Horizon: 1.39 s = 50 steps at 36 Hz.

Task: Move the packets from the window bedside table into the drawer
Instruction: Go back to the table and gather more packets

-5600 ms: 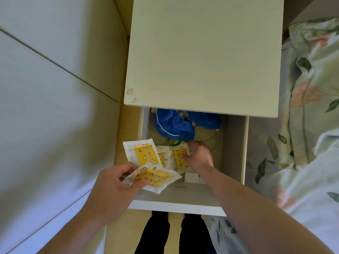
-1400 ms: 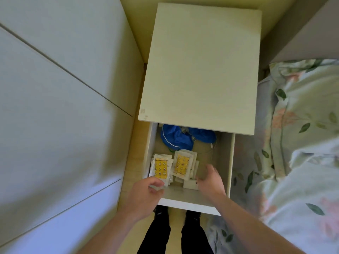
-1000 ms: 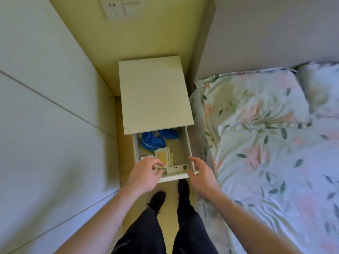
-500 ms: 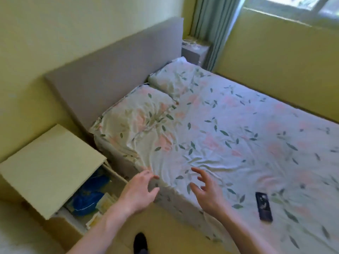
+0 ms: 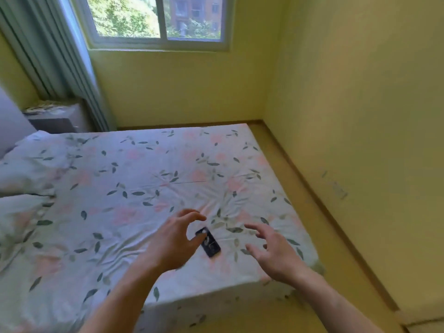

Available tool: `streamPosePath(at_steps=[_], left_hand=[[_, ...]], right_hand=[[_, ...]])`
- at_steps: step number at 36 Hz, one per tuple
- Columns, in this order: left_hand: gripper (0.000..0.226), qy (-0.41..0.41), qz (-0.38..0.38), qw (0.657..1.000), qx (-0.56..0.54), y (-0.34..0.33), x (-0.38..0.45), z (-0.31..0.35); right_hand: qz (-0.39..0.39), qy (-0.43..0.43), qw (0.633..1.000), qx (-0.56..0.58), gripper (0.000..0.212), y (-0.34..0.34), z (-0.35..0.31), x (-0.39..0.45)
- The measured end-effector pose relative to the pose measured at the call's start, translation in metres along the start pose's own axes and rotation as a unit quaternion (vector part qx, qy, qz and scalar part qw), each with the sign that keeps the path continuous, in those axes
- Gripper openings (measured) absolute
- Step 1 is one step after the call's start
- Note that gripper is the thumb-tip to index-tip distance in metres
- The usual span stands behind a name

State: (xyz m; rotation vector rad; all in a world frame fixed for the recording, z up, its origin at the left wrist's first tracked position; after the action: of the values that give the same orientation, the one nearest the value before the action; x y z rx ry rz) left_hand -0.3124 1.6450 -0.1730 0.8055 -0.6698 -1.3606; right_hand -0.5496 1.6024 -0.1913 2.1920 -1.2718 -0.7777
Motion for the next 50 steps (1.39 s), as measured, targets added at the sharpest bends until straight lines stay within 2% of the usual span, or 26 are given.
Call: streamPosePath(at_steps=[12,22,26,31,37,43,50], left_hand=[[0.043,-0.092,-0.086,0.990,0.068,-0.113,0.146,0.170],[0.041,-0.171,-0.110,0.978,0.045,-0.226,0.298,0.343],[0.042,-0.205,-0.118,0.971,0.018,-0.258,0.352,0.425],[0.044,-0.226,-0.128,0.966,0.017,-0.300,0.414,0.498],[0.046,-0.200,-0.101,0.974,0.027,-0.344,0.496,0.543],[0.048,-0.114,-0.055,0.991,0.034,-0.368,0.575,0.560],[0.051,-0.044,0.016,0.998,0.044,-0.352,0.632,0.566]], right_hand=[[0.075,-0.051,0.994,0.055,0.053,0.185,0.134,0.025],[0.126,-0.109,0.986,0.022,0.054,0.361,0.257,0.067],[0.172,-0.126,0.976,0.034,0.051,0.437,0.305,0.074],[0.209,-0.123,0.970,0.032,0.052,0.514,0.360,0.102],[0.191,-0.088,0.977,0.030,0.053,0.590,0.424,0.174],[0.134,-0.042,0.990,0.028,0.056,0.659,0.478,0.257],[0.063,0.029,0.998,0.006,0.056,0.708,0.482,0.377]])
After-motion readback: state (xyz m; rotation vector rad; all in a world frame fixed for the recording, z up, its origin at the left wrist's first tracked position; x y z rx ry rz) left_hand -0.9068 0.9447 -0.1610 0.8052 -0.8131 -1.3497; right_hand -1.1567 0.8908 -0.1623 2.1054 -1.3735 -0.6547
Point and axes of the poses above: each hand's wrist, its own x-axis towards the middle knuckle, its own y-axis out of the back of the hand, z = x × y, the point moved 7 cm from there along x, towards the middle knuckle, and after that the axes turned 2 degrees about z, right-handed, at the moved point
